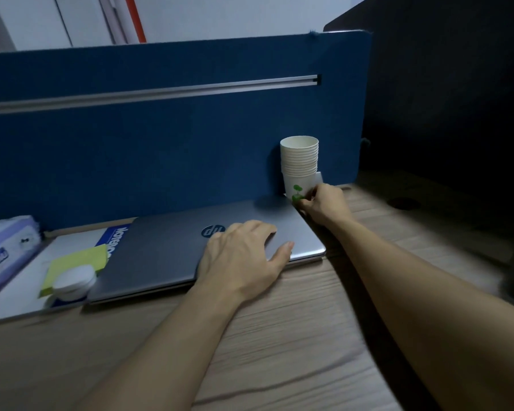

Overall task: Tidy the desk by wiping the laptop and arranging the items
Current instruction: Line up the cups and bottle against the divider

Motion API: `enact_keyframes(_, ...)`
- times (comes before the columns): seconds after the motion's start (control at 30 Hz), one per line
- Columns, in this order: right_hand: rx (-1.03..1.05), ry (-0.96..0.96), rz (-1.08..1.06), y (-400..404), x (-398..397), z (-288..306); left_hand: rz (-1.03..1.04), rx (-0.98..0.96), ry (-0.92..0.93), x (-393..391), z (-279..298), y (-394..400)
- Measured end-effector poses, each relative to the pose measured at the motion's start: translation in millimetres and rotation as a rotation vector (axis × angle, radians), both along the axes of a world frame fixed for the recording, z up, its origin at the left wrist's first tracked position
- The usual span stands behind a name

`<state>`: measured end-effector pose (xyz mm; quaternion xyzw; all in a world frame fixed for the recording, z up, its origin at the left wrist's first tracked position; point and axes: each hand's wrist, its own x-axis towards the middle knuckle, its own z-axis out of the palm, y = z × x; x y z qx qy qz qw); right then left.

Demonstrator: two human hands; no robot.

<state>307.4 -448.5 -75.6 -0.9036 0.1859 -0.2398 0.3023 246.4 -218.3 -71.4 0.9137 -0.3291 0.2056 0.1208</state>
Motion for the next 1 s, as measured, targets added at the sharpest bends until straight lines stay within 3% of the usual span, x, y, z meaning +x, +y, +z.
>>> enact_keyframes(0.43, 0.092, -0.032, -0.074, 15.8, -86.0, 3.0, 0.002, 0.022, -0.001, -16.5, 2.2, -1.6)
enact_keyframes(0.77, 0.179, -0.053, -0.129, 40.0, -232.6, 6.3, -0.061, 0.024, 0.024, -121.0, 2.9, 4.7)
enact_keyframes(1.0, 0.337, -0.201, -0.305, 36.9, -320.2, 5.3, -0.079, 0.019, 0.024, -178.9, 2.3, 21.6)
